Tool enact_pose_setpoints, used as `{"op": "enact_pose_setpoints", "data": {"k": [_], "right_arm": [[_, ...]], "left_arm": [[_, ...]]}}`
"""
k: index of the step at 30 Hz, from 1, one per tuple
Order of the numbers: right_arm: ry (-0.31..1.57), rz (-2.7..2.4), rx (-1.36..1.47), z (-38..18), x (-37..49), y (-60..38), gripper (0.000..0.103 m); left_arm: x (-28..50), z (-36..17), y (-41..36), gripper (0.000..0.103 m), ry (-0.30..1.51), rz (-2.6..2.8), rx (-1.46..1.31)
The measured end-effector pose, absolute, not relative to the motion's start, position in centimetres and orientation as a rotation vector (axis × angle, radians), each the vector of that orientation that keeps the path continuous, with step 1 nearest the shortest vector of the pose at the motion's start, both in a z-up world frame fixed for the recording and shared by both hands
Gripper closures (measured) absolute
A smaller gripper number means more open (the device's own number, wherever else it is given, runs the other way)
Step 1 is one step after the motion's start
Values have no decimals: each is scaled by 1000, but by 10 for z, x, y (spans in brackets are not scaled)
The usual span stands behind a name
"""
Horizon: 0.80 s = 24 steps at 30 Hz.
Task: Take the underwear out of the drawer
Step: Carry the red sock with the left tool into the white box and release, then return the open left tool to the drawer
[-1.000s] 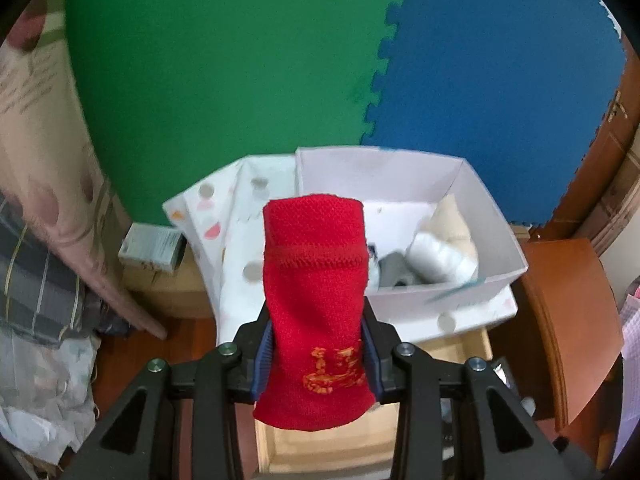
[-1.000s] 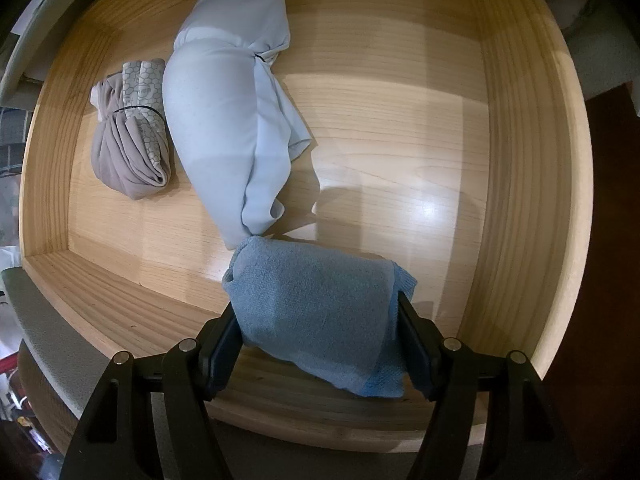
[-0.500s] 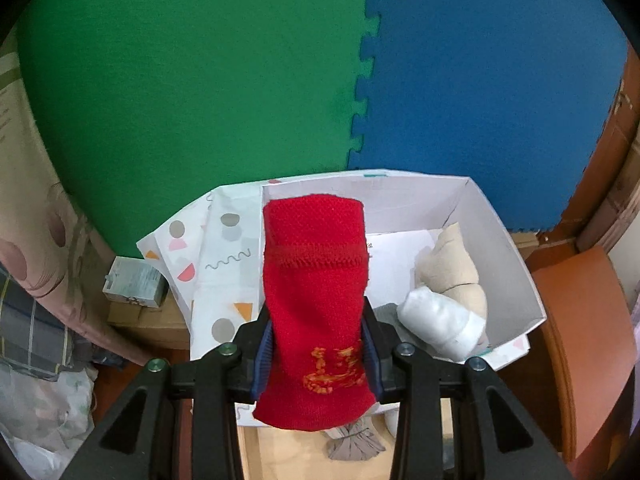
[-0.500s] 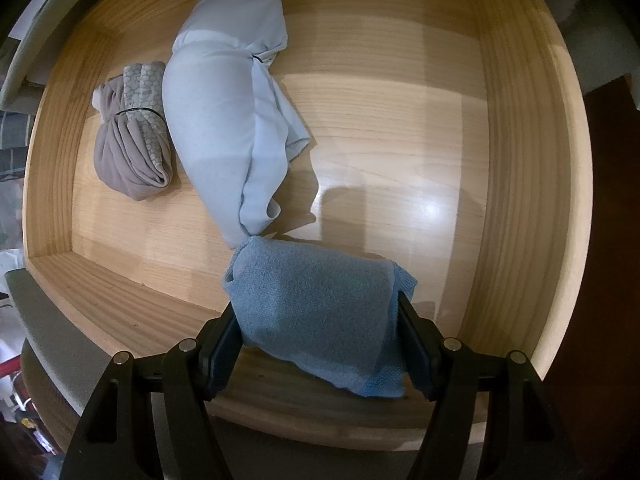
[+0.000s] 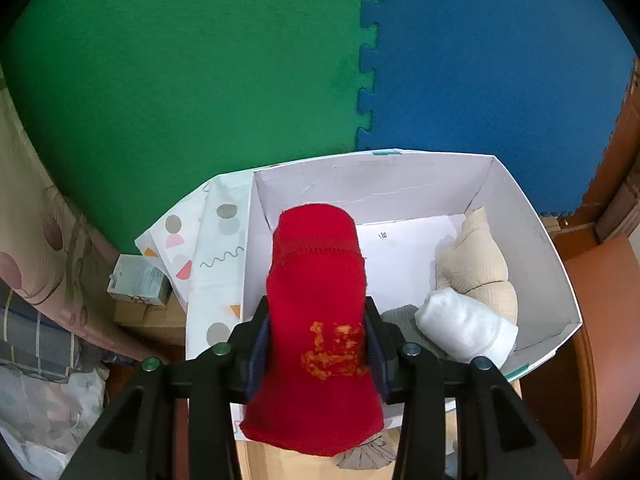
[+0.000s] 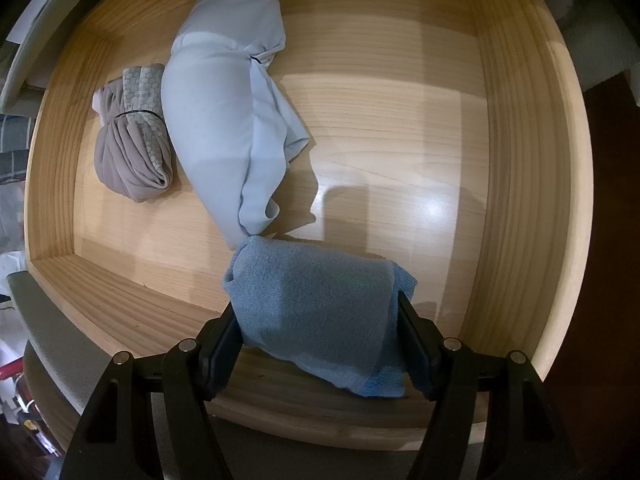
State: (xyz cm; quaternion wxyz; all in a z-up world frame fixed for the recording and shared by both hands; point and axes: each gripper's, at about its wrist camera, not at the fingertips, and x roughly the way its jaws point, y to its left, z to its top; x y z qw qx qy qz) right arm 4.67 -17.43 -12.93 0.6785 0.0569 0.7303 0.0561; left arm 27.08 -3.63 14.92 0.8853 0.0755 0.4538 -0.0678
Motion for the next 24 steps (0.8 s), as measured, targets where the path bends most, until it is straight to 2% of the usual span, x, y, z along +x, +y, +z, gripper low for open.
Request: {"op": "enact_pose_setpoints", "data": {"k": [9, 11, 24], "right_arm": [[1642, 121, 137, -130, 47, -177, 37], [1642, 121, 137, -129, 48, -177, 37], [1647, 117, 132, -129, 48, -178, 37]], "left_arm": [[274, 155, -32, 52, 950, -162, 123], [272, 159, -32, 46, 939, -170, 125], [230, 157, -15, 46, 930, -171, 186]]}}
